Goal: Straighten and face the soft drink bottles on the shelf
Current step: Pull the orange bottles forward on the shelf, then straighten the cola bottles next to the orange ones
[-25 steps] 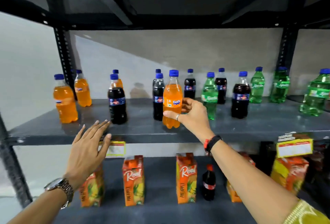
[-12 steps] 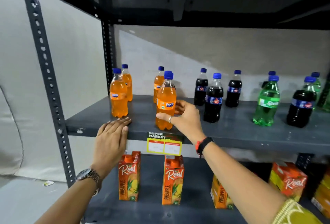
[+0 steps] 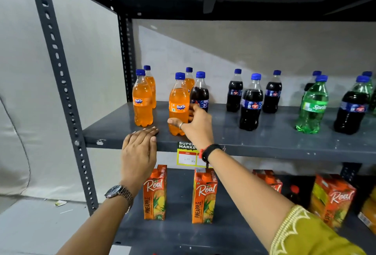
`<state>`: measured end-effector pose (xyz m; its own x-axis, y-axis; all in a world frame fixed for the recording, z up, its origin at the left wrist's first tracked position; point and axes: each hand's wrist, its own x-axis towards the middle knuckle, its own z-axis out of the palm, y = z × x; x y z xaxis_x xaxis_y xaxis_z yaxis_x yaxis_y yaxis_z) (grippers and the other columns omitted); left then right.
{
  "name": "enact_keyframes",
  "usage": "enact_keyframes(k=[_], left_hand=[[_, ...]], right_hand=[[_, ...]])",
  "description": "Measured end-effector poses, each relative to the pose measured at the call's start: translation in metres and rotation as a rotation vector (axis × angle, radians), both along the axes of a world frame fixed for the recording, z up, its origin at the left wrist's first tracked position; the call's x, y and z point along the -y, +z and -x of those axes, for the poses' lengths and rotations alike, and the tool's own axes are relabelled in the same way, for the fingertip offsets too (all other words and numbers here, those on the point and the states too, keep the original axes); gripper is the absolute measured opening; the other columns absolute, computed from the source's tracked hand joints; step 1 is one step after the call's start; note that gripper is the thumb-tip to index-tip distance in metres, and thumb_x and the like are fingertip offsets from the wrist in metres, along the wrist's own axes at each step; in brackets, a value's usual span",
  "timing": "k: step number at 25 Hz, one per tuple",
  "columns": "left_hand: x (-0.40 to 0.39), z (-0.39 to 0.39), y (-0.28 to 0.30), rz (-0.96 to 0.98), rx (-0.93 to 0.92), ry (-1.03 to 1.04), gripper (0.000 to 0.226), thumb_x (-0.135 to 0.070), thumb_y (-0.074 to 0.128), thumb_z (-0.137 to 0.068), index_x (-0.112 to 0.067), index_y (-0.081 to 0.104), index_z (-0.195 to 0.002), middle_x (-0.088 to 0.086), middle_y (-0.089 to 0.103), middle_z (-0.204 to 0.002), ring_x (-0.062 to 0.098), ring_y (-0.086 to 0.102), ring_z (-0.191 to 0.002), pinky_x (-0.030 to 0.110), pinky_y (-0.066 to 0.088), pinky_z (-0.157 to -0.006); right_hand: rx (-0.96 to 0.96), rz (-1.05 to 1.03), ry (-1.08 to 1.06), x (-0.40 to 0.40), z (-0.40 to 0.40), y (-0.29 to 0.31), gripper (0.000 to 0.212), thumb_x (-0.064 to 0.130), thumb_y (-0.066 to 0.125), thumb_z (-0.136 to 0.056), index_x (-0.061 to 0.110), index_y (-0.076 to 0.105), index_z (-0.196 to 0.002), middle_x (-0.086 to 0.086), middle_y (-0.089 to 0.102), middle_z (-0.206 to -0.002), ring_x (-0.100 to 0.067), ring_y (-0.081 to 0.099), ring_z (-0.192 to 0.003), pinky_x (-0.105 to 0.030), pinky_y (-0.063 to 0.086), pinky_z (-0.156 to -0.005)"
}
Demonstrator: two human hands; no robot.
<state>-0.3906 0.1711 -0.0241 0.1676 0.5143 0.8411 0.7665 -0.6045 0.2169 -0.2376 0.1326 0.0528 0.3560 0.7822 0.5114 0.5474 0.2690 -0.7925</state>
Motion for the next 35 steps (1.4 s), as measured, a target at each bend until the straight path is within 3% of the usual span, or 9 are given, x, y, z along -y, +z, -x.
enact_keyframes(k=[3, 9, 12, 15, 17, 19, 21, 29, 35], left_hand=[[0.0, -0.001, -0.001, -0.005, -0.003, 0.011, 0.039, -0.026, 0.034, -0.095, -0.014, 0.065, -0.115, 0.003, 0.068, -0.117, 0.021, 0.058, -0.113, 0.031, 0.029, -0.102], [0.002, 0.001, 0.0, 0.007, 0.008, 0.006, 0.038, -0.026, 0.035, -0.095, -0.014, 0.065, -0.115, 0.003, 0.067, -0.118, 0.021, 0.058, -0.114, 0.029, 0.027, -0.103], [0.002, 0.001, -0.001, 0.003, 0.018, 0.002, 0.037, -0.026, 0.035, -0.095, -0.014, 0.065, -0.115, 0.002, 0.067, -0.118, 0.02, 0.058, -0.113, 0.029, 0.027, -0.103], [0.002, -0.002, -0.002, 0.007, 0.055, -0.006, 0.037, -0.026, 0.035, -0.095, -0.016, 0.064, -0.115, 0.001, 0.068, -0.116, 0.02, 0.058, -0.112, 0.026, 0.024, -0.103], [0.001, -0.002, -0.002, 0.007, 0.056, -0.015, 0.038, -0.026, 0.035, -0.095, -0.017, 0.064, -0.116, 0.0, 0.068, -0.115, 0.019, 0.057, -0.112, 0.026, 0.023, -0.103], [0.001, -0.001, -0.002, 0.018, 0.053, -0.016, 0.038, -0.028, 0.034, -0.095, -0.018, 0.064, -0.116, -0.001, 0.068, -0.116, 0.019, 0.057, -0.113, 0.028, 0.024, -0.104], [0.003, -0.003, -0.001, 0.036, 0.067, -0.014, 0.039, -0.028, 0.033, -0.095, -0.018, 0.065, -0.115, -0.001, 0.068, -0.115, 0.019, 0.056, -0.113, 0.029, 0.025, -0.104], [0.008, -0.002, 0.0, 0.039, 0.022, -0.074, 0.042, -0.028, 0.029, -0.095, -0.017, 0.063, -0.118, 0.002, 0.067, -0.119, 0.02, 0.055, -0.118, 0.024, 0.019, -0.106], [0.023, -0.029, 0.012, -0.024, -0.045, -0.212, 0.042, -0.028, 0.029, -0.096, -0.016, 0.063, -0.118, 0.002, 0.067, -0.118, 0.019, 0.058, -0.115, 0.03, 0.028, -0.105]], right_hand=[[0.082, 0.033, -0.079, -0.013, 0.006, 0.001, 0.059, 0.044, 0.077, -0.068, 0.015, 0.052, -0.113, -0.008, 0.063, -0.118, -0.027, 0.061, -0.11, -0.048, 0.052, -0.092], [0.188, 0.083, -0.114, -0.014, 0.007, 0.004, 0.051, 0.043, 0.075, -0.071, 0.01, 0.058, -0.106, -0.009, 0.066, -0.112, -0.027, 0.062, -0.104, -0.043, 0.053, -0.088], [0.16, 0.067, -0.121, 0.004, -0.005, 0.002, 0.037, 0.043, 0.077, -0.069, 0.014, 0.066, -0.091, -0.001, 0.071, -0.088, -0.016, 0.067, -0.084, -0.034, 0.057, -0.075], [0.249, -0.151, -0.413, 0.026, -0.022, 0.005, 0.027, 0.045, 0.069, -0.076, 0.023, 0.065, -0.092, 0.008, 0.068, -0.083, -0.009, 0.063, -0.077, -0.027, 0.052, -0.06], [0.257, -0.209, -0.487, 0.026, -0.033, 0.008, 0.04, 0.042, 0.07, -0.075, 0.021, 0.056, -0.106, 0.004, 0.062, -0.101, -0.014, 0.06, -0.092, -0.027, 0.048, -0.064], [0.22, -0.038, -0.395, 0.014, -0.039, 0.01, 0.06, 0.041, 0.073, -0.073, 0.014, 0.047, -0.12, -0.004, 0.056, -0.122, -0.021, 0.055, -0.11, -0.032, 0.048, -0.079], [0.088, 0.139, -0.239, 0.005, -0.039, 0.012, 0.065, 0.036, 0.077, -0.071, 0.01, 0.045, -0.121, -0.008, 0.056, -0.128, -0.025, 0.054, -0.117, -0.03, 0.043, -0.084], [-0.009, 0.134, -0.154, 0.046, -0.065, 0.01, 0.055, 0.029, 0.081, -0.067, 0.011, 0.058, -0.113, -0.005, 0.065, -0.115, -0.018, 0.059, -0.108, -0.024, 0.042, -0.081], [0.041, 0.083, -0.285, 0.107, -0.117, 0.011, 0.059, 0.025, 0.081, -0.067, 0.009, 0.059, -0.119, -0.008, 0.063, -0.121, -0.009, 0.054, -0.099, -0.021, 0.038, -0.085]])
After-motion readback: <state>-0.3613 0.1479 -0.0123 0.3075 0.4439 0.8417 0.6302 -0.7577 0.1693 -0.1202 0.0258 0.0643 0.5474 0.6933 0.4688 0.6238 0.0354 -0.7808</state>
